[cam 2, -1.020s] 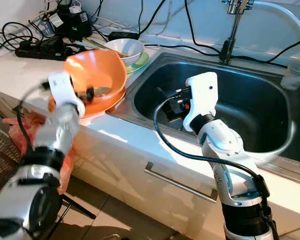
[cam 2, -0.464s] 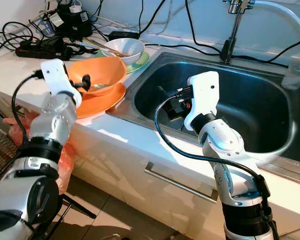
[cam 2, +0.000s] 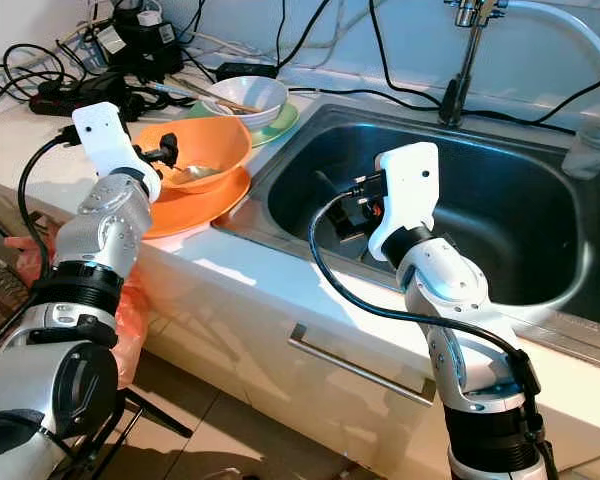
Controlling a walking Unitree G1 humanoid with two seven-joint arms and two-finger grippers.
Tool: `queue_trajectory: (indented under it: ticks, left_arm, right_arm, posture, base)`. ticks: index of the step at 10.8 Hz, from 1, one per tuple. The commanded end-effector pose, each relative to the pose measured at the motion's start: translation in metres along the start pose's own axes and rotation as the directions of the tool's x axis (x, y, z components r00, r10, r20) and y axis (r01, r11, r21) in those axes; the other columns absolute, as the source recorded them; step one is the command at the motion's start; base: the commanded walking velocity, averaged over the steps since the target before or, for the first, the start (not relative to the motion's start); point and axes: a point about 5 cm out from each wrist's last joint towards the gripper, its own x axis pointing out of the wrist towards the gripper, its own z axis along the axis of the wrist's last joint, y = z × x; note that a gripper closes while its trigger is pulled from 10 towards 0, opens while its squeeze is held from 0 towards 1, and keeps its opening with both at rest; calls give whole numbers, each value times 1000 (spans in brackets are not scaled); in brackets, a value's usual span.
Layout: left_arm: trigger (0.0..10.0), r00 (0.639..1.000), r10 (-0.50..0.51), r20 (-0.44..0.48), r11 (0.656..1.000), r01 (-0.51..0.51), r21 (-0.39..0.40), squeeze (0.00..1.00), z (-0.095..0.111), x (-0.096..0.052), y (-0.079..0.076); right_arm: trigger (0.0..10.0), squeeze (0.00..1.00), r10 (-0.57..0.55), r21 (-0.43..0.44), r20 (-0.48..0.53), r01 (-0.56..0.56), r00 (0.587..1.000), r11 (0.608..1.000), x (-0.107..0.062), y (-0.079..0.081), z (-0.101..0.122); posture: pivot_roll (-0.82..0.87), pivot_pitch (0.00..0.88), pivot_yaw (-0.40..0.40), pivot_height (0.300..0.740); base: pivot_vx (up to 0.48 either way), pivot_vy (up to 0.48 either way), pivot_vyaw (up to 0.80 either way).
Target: Kitchen organization
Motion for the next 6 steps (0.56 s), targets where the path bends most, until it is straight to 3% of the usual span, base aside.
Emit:
queue_trajectory:
  ticks: [1,4,6]
  left_arm:
    - [10000,1000,26,2,1000,-26,-10,0,4,1,5]
    - [10000,1000,12,7,999,-12,-43,0,-2,-1,5]
    - [10000,999,-6,-40,976,-3,-218,0,-11,0,6]
  right_arm:
    - [10000,0,-16,-11,2,16,1000,1000,0,-2,0]
    - [10000,0,-12,-17,2,12,1000,1000,0,-2,0]
    - [10000,0,-13,-18,0,13,1000,1000,0,-2,-1]
  posture:
    - [-85,0,85,740]
    - [-84,0,77,740]
    - [-86,0,79,740]
  base:
    - [0,0,0]
    - [0,0,0]
    - [0,0,0]
